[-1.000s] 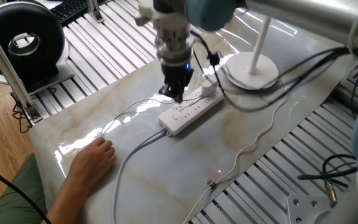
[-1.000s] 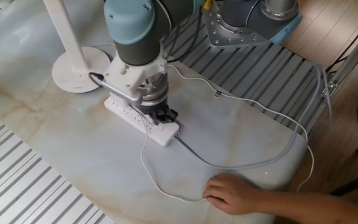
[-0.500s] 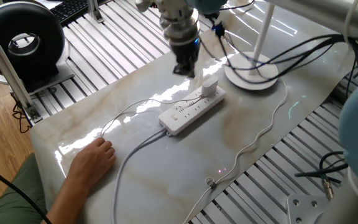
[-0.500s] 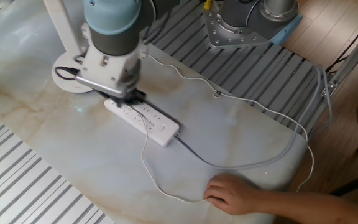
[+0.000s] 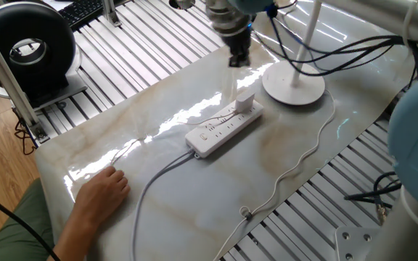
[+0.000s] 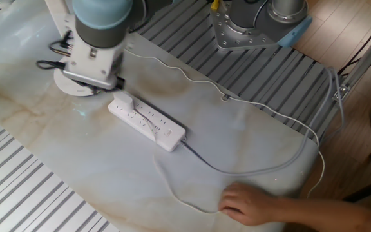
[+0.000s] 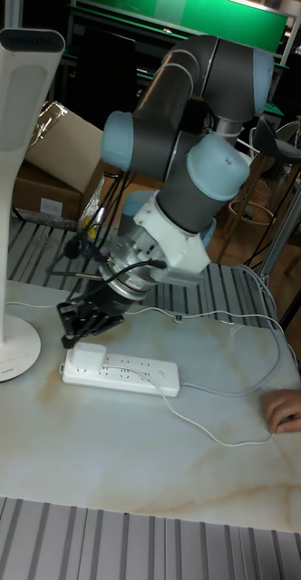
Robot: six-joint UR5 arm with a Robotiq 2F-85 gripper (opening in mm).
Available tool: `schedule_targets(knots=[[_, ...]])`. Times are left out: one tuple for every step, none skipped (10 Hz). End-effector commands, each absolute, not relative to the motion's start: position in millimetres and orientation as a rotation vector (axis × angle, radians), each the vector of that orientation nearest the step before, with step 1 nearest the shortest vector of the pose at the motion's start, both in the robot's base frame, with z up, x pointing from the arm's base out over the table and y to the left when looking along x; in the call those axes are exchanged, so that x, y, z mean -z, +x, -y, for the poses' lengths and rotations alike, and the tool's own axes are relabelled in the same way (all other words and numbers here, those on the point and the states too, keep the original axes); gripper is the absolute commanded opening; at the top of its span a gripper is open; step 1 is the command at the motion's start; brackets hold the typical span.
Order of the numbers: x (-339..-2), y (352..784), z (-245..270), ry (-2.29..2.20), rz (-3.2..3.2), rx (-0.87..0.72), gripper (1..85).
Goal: Plug in the power cord of the desk lamp, turn on the socket, and light up the desk lamp
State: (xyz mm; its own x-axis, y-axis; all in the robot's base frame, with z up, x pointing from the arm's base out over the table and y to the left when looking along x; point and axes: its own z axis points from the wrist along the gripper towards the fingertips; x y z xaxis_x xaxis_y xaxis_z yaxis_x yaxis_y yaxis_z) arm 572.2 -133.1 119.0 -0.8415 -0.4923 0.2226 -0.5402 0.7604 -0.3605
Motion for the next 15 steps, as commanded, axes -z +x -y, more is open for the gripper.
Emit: schedule_targets(knots=[[-110.2, 575.8, 176.2, 0.872, 2.83, -0.726, 1.0], [-104.8, 573.1, 184.2, 0.854, 2.835, -0.73, 1.0], [-97.2, 572.3, 198.4, 0.871, 2.83, -0.742, 1.0], [-89.4, 572.1, 211.8, 0.902, 2.822, -0.745, 1.0], [-88.5, 575.8, 231.6, 0.941, 2.798, -0.812, 1.0], [-91.5, 576.5, 246.6, 0.954, 2.769, -0.882, 1.0], [-93.8, 572.1, 254.7, 0.94, 2.744, -0.913, 1.0], [-93.5, 572.6, 259.1, 0.934, 2.737, -0.929, 1.0], [-88.7, 574.6, 260.1, 0.927, 2.748, -0.933, 1.0], [-79.8, 577.7, 259.6, 0.931, 2.767, -0.926, 1.0], [-74.1, 584.9, 263.3, 0.943, 2.778, -0.959, 1.0], [-68.9, 584.9, 263.4, 0.943, 2.784, -0.955, 1.0], [-61.4, 582.8, 263.8, 0.945, 2.795, -0.937, 1.0], [-53.2, 582.1, 262.5, 0.955, 2.81, -0.92, 1.0], [-53.8, 581.2, 266.0, 0.974, 2.793, -0.938, 1.0]])
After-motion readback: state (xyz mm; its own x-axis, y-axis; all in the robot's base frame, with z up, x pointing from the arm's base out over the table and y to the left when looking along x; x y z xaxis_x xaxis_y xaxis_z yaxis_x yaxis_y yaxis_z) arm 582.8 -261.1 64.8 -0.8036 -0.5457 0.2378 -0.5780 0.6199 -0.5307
